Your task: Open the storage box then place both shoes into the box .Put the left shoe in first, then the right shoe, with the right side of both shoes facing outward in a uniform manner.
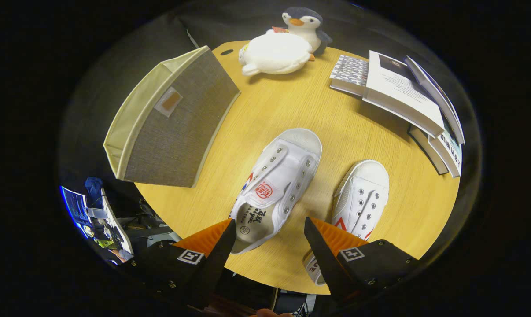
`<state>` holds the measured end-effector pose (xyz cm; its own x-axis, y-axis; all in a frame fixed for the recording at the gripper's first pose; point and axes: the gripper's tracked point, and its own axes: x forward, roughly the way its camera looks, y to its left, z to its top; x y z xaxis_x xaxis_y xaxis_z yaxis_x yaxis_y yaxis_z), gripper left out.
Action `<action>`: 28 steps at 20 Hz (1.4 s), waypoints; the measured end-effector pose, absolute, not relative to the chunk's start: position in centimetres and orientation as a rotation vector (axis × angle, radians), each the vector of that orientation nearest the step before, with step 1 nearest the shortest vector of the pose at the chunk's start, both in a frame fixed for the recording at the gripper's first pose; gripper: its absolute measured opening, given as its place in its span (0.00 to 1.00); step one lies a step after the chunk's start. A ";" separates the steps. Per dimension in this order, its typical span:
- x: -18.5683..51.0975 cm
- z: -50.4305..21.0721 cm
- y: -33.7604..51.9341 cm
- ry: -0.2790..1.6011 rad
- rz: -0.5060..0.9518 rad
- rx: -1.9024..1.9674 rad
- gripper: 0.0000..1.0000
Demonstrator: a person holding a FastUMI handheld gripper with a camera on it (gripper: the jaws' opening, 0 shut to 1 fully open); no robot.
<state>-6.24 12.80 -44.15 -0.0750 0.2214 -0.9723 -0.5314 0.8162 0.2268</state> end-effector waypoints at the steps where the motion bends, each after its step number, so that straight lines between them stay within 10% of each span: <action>1: -6.1 -44.8 12.8 1.538 0.624 -0.264 0.96; 10: -4.3 -49.8 11.9 1.566 0.482 -0.321 0.91; 14: -5.3 -50.2 12.5 1.570 0.448 -0.308 0.15; 16: -5.3 -49.9 12.6 1.555 0.431 -0.278 0.05; 28: -3.2 -39.2 15.3 1.491 0.519 -0.097 0.04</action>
<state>-3.20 15.28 -39.23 -0.0077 0.2699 -0.9629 -0.3866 0.8872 0.2518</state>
